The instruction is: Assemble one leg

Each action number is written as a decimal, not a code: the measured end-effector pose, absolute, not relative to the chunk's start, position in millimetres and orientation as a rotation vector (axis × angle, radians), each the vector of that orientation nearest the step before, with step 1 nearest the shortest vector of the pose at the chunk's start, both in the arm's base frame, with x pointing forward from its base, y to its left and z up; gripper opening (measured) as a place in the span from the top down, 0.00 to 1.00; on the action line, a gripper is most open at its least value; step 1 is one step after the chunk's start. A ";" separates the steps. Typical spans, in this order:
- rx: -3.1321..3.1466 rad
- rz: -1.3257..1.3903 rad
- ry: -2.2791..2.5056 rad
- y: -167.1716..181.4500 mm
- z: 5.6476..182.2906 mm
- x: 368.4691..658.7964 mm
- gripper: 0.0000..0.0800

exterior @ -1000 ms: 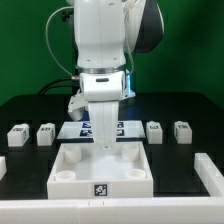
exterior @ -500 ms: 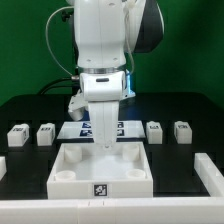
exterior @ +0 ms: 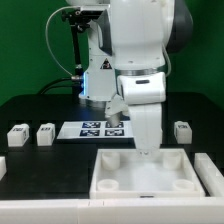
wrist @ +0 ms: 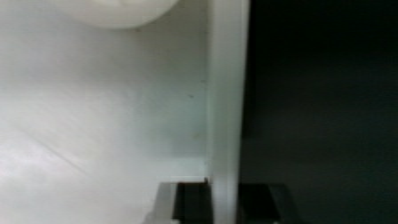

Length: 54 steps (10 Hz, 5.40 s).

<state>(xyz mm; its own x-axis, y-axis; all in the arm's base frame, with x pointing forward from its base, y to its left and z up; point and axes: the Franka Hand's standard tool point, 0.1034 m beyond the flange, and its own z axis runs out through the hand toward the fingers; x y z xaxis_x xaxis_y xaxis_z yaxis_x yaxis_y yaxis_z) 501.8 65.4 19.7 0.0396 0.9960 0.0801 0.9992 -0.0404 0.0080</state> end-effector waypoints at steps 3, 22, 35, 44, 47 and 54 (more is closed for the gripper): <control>-2.183 -0.059 -2.149 74.2 18.7 503.3 0.93; -2.695 -0.007 -1.533 104.2 67.4 471.7 0.19; -3.062 0.283 0.089 157.9 49.1 410.8 0.19; -2.843 1.229 0.098 168.5 25.0 394.6 0.19; -2.806 1.382 0.182 171.4 7.7 373.3 0.19; -2.805 1.384 0.178 172.0 5.3 372.3 0.64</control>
Offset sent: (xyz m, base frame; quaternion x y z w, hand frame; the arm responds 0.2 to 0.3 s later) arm 0.0273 0.0362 0.0007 -0.0409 0.0439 -0.0451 0.9972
